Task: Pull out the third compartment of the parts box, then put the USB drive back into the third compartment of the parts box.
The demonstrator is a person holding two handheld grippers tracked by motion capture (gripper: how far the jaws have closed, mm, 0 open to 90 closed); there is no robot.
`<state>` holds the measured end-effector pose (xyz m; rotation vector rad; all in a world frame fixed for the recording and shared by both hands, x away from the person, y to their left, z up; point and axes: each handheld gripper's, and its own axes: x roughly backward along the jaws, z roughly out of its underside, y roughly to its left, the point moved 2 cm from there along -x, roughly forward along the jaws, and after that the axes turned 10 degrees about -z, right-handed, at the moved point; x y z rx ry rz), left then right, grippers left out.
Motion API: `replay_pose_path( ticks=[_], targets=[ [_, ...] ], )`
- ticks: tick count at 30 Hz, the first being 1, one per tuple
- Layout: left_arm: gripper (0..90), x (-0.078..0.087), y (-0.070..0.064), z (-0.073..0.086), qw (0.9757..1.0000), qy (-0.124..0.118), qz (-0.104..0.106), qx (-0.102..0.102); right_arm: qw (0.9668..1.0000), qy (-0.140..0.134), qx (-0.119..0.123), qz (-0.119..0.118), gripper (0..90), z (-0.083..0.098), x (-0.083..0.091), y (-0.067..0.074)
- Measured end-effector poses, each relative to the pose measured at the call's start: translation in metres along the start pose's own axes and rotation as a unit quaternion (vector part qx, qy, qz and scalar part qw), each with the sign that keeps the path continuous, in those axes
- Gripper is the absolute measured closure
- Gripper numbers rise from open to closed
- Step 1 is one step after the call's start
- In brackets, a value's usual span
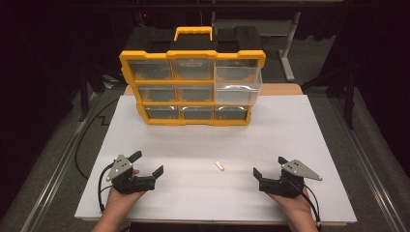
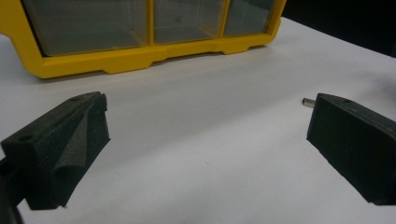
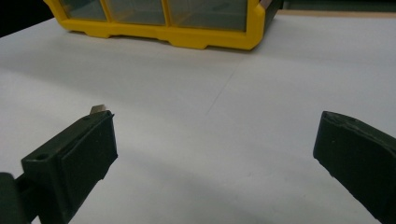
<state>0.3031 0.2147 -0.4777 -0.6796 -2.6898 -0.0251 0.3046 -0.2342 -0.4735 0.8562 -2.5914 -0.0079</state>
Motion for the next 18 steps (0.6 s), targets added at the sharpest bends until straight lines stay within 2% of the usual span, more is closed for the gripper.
replay_pose_path(
  ticks=[3, 5, 10, 18],
  targets=[
    [0.2, 0.0008, 0.0021, 0.0017, 1.0000, 0.003, 0.004, 0.000, 0.9996, -0.002, 0.027, 0.010, 0.0, -0.0037, -0.0004, 0.0033],
    [0.2, 0.0021, 0.0041, 0.0024, 0.9999, -0.001, 0.006, 0.010, 0.9995, 0.001, 0.029, 0.008, 0.0, -0.0039, -0.0024, 0.0045],
    [0.2, 0.0029, 0.0034, 0.0034, 0.9999, -0.006, 0.008, 0.011, 0.9990, 0.017, 0.040, 0.008, 0.0, -0.0042, -0.0043, 0.0068],
    [0.1, 0.0008, 0.0007, 0.0028, 0.9999, -0.008, 0.011, 0.004, 0.9986, 0.038, 0.038, 0.002, 0.0, -0.0036, -0.0017, 0.0083]
  ],
)
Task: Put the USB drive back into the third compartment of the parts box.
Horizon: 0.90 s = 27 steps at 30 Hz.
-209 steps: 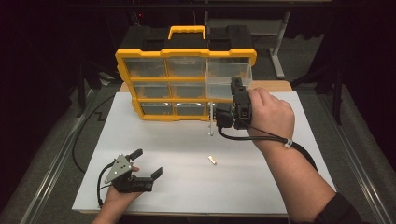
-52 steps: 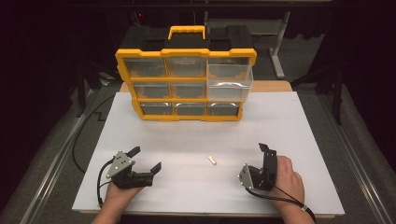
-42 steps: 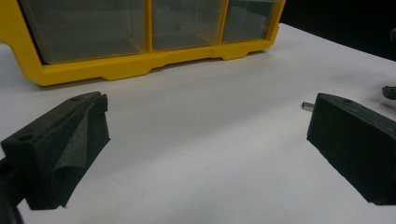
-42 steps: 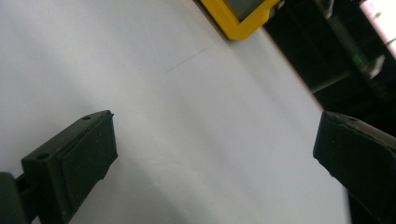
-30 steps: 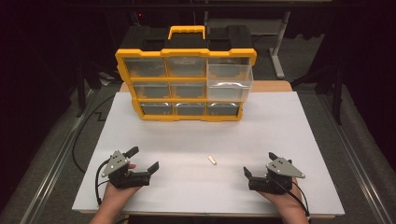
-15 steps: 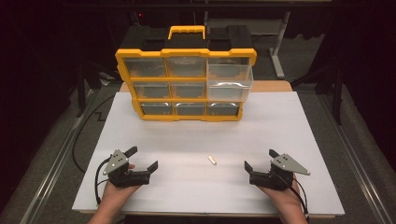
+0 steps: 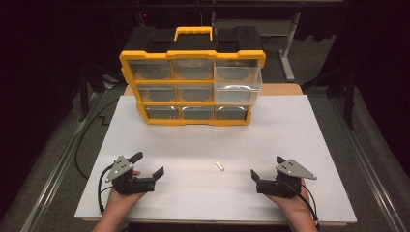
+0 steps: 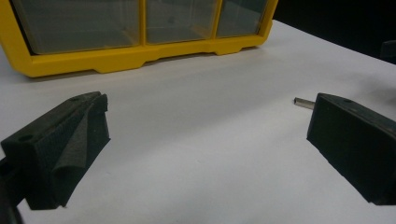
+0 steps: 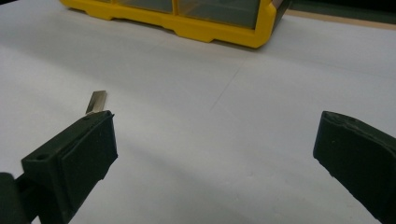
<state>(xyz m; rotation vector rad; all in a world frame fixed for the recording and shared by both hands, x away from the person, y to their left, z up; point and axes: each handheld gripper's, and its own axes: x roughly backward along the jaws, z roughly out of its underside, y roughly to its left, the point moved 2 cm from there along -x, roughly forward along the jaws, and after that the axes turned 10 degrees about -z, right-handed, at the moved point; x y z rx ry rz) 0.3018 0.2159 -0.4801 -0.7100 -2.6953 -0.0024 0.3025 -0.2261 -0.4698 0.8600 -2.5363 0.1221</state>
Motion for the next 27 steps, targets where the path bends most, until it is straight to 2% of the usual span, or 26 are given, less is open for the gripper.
replay_pose_path(
  ticks=[9, 10, 12, 13, 14, 18, 27],
  targets=[
    [0.2, 0.001, 0.000, 0.001, 1.0000, 0.003, -0.004, -0.006, 0.9990, 0.041, -0.006, -0.016, 0.0, -0.003, -0.003, 0.003],
    [0.2, 0.002, -0.001, 0.001, 1.0000, 0.002, -0.002, -0.008, 0.9985, 0.052, -0.005, -0.014, 0.1, -0.003, -0.002, 0.002],
    [0.2, 0.004, -0.002, 0.000, 0.9999, -0.003, -0.001, -0.011, 0.9983, 0.056, -0.010, -0.016, 0.1, -0.002, -0.002, 0.002],
    [0.2, 0.004, -0.002, 0.000, 0.9999, -0.004, -0.001, -0.011, 0.9979, 0.061, -0.015, -0.019, 0.1, -0.001, -0.002, 0.001],
    [0.2, 0.004, -0.002, 0.000, 0.9999, -0.004, -0.001, -0.011, 0.9964, 0.077, -0.021, -0.028, 0.0, 0.001, -0.004, 0.000],
    [0.2, 0.002, -0.002, 0.000, 0.9999, -0.004, -0.002, -0.010, 0.9941, 0.101, -0.026, -0.032, 0.0, 0.004, -0.008, -0.001],
    [0.2, 0.004, -0.003, 0.000, 0.9999, -0.007, 0.002, -0.014, 0.9924, 0.112, -0.029, -0.043, 0.0, 0.005, -0.010, 0.001]
  ],
)
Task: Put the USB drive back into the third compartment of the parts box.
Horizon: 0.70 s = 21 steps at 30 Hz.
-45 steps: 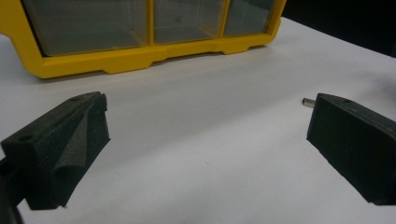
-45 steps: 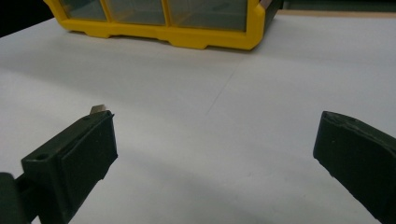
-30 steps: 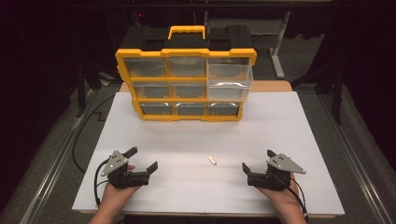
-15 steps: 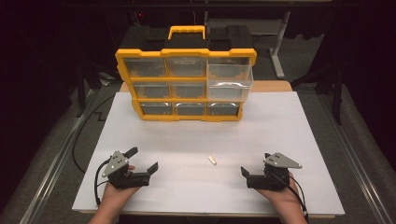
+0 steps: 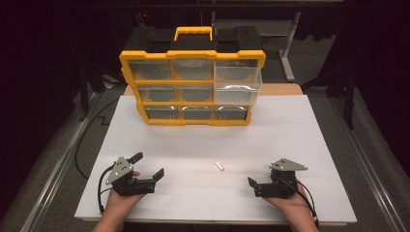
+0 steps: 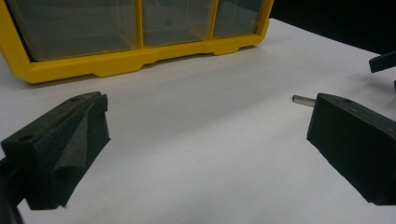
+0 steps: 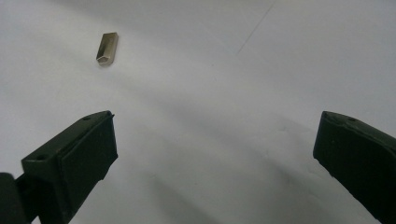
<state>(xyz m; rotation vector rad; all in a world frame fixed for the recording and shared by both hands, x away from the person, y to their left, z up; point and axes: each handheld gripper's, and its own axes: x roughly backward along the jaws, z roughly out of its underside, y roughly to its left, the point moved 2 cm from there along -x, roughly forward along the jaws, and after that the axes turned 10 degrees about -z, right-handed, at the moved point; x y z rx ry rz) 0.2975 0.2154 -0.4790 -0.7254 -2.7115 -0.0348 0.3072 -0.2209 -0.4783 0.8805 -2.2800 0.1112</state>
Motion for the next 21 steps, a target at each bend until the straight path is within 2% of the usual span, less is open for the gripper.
replay_pose_path(
  ticks=[13, 21],
  targets=[
    [0.2, 0.000, -0.001, 0.000, 1.0000, -0.004, 0.005, -0.002, 0.9997, -0.003, 0.009, -0.024, 0.2, -0.003, -0.003, 0.010],
    [0.2, 0.000, -0.002, 0.000, 0.9999, -0.006, 0.009, 0.000, 0.9991, -0.006, 0.016, -0.039, 4.0, -0.006, -0.005, 0.018]
  ],
)
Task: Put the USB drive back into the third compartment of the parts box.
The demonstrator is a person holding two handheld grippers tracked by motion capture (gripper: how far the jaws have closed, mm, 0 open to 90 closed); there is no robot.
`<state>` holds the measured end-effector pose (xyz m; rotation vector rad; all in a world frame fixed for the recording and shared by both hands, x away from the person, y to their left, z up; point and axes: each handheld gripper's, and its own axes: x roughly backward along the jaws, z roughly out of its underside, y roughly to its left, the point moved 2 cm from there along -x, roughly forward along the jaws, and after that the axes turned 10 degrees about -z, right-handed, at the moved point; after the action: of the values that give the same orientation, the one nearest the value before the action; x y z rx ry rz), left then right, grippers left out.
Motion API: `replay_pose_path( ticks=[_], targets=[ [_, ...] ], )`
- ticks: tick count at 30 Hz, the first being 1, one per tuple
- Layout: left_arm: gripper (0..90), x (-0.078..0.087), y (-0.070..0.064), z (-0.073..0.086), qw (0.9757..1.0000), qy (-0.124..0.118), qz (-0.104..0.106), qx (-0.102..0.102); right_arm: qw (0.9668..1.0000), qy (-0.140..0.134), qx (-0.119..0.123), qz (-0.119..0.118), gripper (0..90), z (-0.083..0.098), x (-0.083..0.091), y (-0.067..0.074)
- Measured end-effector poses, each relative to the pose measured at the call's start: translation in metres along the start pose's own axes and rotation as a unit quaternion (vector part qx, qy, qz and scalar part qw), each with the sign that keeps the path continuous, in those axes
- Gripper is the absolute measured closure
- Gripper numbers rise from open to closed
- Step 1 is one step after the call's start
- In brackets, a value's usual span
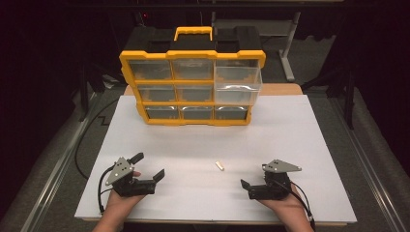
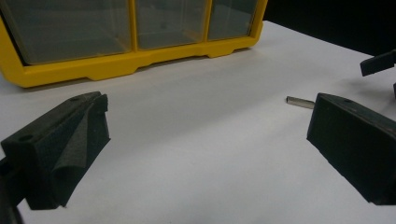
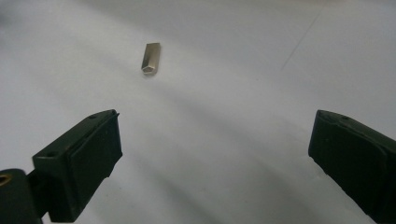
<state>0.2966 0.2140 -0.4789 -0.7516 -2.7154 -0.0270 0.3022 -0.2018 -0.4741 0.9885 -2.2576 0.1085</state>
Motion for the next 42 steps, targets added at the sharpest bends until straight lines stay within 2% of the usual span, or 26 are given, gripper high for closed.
replay_pose_path(
  ticks=[9, 14, 19, 21, 23, 24, 30, 36, 40, 42],
  targets=[
    [0.2, 0.001, -0.001, -0.001, 1.0000, -0.006, 0.002, -0.001, 0.9996, -0.009, 0.010, -0.024, 16.3, -0.008, -0.010, 0.012],
    [0.2, 0.000, -0.001, -0.001, 1.0000, -0.005, 0.002, 0.001, 0.9994, 0.002, 0.007, -0.033, 25.3, -0.014, -0.023, 0.016],
    [0.2, 0.000, -0.002, -0.001, 1.0000, -0.006, 0.004, 0.000, 0.9992, 0.014, 0.007, -0.036, 37.0, -0.024, -0.039, 0.021],
    [0.2, 0.000, -0.002, -0.001, 1.0000, -0.006, 0.005, -0.001, 0.9991, 0.020, 0.010, -0.035, 46.4, -0.031, -0.049, 0.024],
    [0.2, 0.000, -0.002, 0.000, 1.0000, -0.006, 0.006, -0.001, 0.9989, 0.026, 0.011, -0.037, 49.8, -0.033, -0.053, 0.025],
    [0.2, 0.000, -0.002, 0.000, 1.0000, -0.005, 0.007, -0.002, 0.9988, 0.033, 0.015, -0.034, 55.5, -0.038, -0.059, 0.026],
    [0.2, 0.001, -0.002, 0.000, 1.0000, -0.006, 0.005, -0.001, 0.9983, 0.047, 0.015, -0.030, 64.9, -0.048, -0.074, 0.027],
    [0.2, 0.001, -0.001, -0.001, 1.0000, -0.008, 0.005, 0.001, 0.9973, 0.067, 0.025, -0.017, 67.5, -0.049, -0.086, 0.030],
    [0.2, 0.001, -0.002, -0.001, 0.9999, -0.009, 0.005, 0.001, 0.9957, 0.074, 0.056, 0.002, 69.8, -0.048, -0.089, 0.036],
    [0.2, 0.002, -0.001, -0.001, 0.9999, -0.009, 0.004, 0.001, 0.9958, 0.075, 0.052, -0.002, 70.2, -0.049, -0.090, 0.035]
  ],
)
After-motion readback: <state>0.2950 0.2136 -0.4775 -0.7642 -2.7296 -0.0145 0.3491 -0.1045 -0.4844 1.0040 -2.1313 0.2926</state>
